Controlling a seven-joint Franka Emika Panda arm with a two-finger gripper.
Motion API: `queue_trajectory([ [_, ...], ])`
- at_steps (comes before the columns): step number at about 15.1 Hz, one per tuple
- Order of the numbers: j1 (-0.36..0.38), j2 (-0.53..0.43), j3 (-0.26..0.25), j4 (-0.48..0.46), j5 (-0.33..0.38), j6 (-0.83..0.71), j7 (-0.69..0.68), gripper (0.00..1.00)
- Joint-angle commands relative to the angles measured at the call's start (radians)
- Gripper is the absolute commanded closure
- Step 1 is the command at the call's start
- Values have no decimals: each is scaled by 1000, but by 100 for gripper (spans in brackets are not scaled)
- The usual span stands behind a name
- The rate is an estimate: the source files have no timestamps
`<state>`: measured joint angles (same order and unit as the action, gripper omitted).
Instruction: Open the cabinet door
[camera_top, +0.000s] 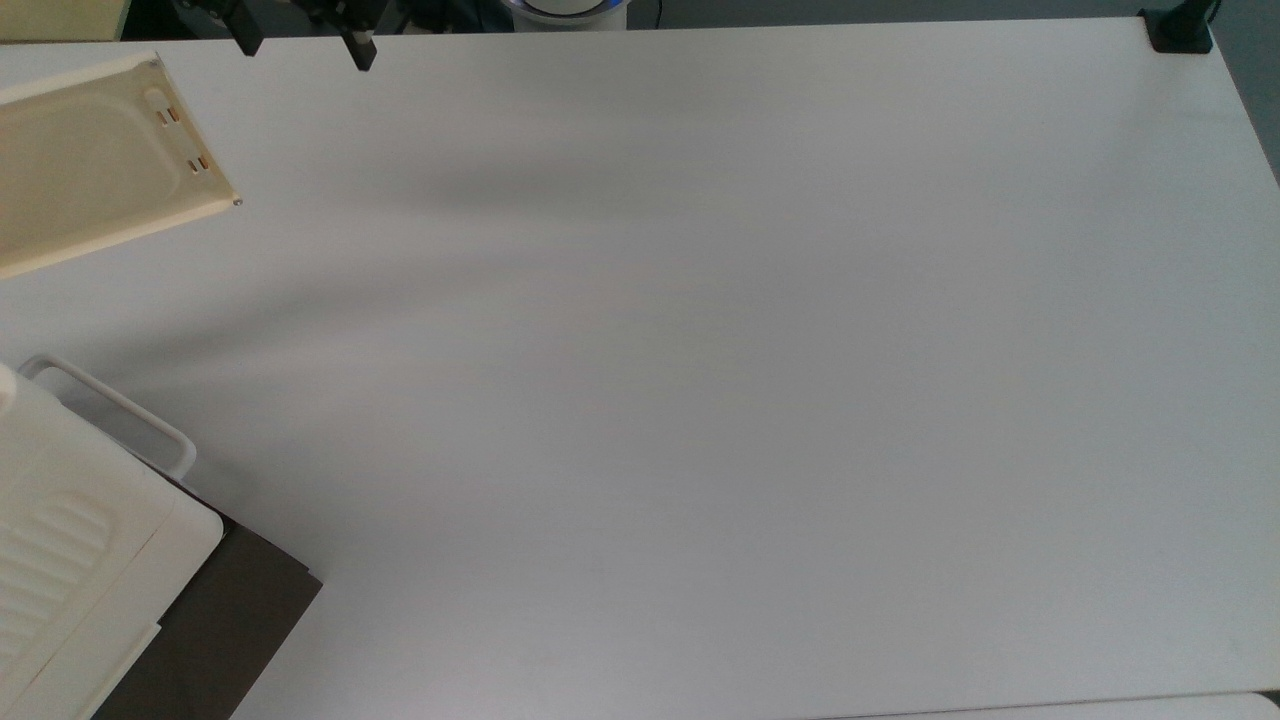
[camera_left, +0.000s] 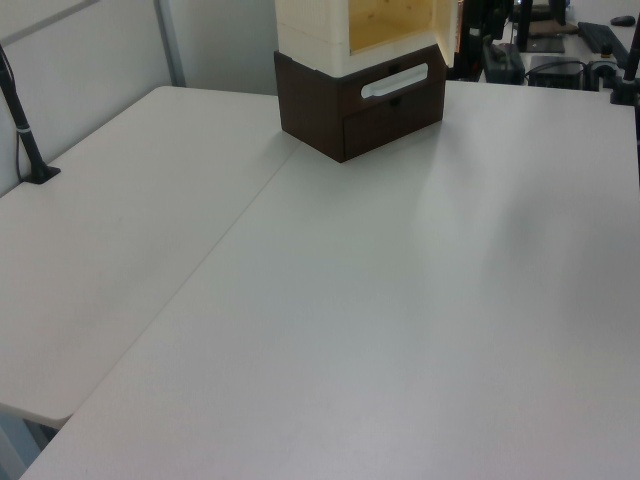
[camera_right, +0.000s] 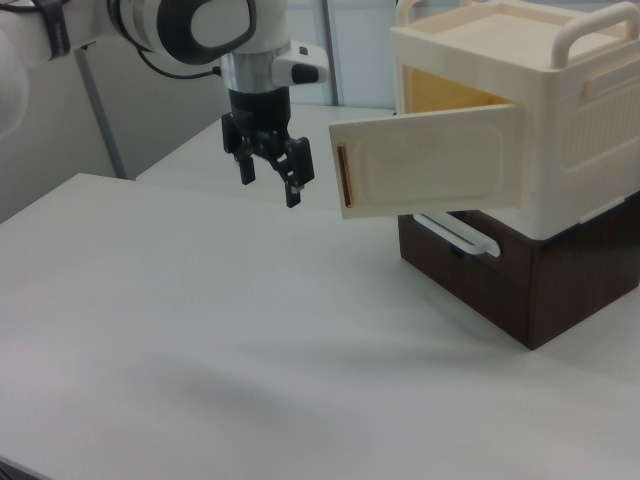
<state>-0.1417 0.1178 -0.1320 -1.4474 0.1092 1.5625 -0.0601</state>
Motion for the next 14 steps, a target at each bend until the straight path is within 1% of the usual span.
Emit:
queue_trajectory([
  [1, 11, -36, 2, -42, -2, -32, -96, 0],
  [3, 13, -40, 5, -45, -58, -50, -141, 0],
  [4, 10, -43, 0, -38, -74, -52, -139, 0],
  [6, -1, -67, -4, -37, -79, -52, -139, 0],
  [8, -1, -69, -11, -36, -92, -80, -130, 0],
  [10, -1, -69, -14, -34, -146, -96, -127, 0],
  [11, -1, -69, -29, -15, -160, -111, -127, 0],
  [14, -1, -66, -52, -5, -161, -118, -129, 0],
])
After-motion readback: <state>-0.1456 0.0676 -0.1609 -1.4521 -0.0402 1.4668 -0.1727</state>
